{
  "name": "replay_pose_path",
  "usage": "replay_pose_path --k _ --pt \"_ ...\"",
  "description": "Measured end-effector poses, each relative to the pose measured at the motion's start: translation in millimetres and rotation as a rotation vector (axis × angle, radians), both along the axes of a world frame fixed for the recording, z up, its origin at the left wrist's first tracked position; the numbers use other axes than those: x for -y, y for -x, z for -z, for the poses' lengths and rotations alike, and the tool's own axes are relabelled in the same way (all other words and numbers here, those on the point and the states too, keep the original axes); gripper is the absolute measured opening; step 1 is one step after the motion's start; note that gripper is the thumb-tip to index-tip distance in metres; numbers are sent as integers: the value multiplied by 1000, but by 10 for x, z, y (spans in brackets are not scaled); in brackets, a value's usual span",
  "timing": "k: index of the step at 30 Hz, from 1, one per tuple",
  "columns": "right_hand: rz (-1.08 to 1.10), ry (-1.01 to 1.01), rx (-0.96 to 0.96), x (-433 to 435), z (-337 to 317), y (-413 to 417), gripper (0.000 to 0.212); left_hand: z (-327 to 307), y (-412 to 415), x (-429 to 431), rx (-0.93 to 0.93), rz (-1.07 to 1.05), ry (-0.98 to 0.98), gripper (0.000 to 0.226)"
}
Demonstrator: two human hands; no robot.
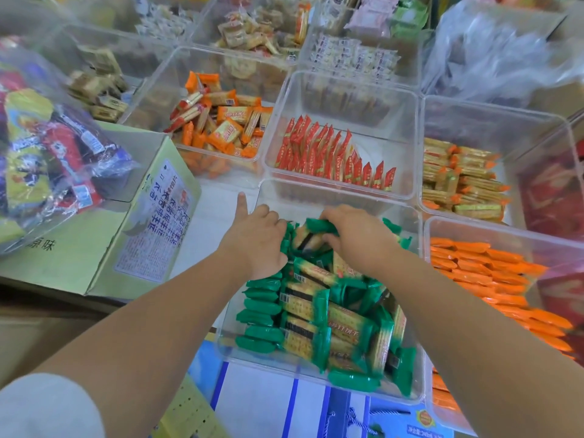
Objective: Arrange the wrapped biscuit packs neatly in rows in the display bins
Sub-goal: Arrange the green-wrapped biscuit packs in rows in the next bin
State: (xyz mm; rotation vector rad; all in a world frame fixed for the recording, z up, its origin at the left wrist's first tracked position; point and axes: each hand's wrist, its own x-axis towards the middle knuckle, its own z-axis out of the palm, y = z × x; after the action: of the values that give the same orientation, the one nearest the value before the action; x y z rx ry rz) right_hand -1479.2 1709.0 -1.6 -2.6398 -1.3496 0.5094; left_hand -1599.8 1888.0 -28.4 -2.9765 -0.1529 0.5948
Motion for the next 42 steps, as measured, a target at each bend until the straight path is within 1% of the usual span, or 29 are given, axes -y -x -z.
replay_pose_path --k 1,3,7,10,13,15,16,17,19,22,24,26,29,31,33,34,36,39,40,42 --pt "46 -44 -32 8 -33 -25 24 2 0 0 5 -8 16 64" --pt "113 -98 -34 3 -92 -82 22 1 9 -7 14 -32 47 72" --pt "185 -201 77 -133 -142 -131 20 -3 36 -17 50 -52 103 82" --pt "152 -110 118 -344 -78 -72 17 -5 41 -17 106 -69 155 73" --pt "78 11 142 -560 42 -14 18 6 58 -26 210 -99 240 50" --pt "44 55 123 -672 99 -12 21 10 81 -30 344 -148 330 35" --pt "25 78 108 -720 121 -16 22 7 95 -26 414 -176 374 33" --pt "6 100 95 -766 141 -22 22 0 108 -19 467 -198 402 37" --pt "-27 139 84 -850 184 -30 21 -2 126 -6 502 -221 400 52" --pt "-29 213 80 -955 239 -40 14 37 120 -9 465 -215 353 72" --pt "-39 265 68 -998 263 -64 12 78 103 -28 385 -217 306 77" --pt "-88 294 36 -999 270 -97 16 130 82 -41 296 -202 201 78" --pt "-129 246 -96 -904 247 -128 37 158 50 -27 223 -147 82 72" --pt "-65 123 -168 -794 187 -118 47 152 36 -19 192 -127 57 66" --pt "41 -6 -212 -686 102 -100 52 146 30 -16 162 -125 45 65" --pt "83 -37 -215 -629 59 -95 53 144 29 -15 155 -125 43 64" --pt "116 0 -186 -505 -16 -98 56 132 27 -10 156 -117 47 61" --pt "84 145 -156 -334 -102 -110 53 98 30 -14 153 -107 66 53" --pt "82 157 -158 -296 -129 -115 52 93 33 -16 155 -110 75 50" --pt "89 119 -174 -261 -210 -133 50 88 39 -16 164 -122 98 49"
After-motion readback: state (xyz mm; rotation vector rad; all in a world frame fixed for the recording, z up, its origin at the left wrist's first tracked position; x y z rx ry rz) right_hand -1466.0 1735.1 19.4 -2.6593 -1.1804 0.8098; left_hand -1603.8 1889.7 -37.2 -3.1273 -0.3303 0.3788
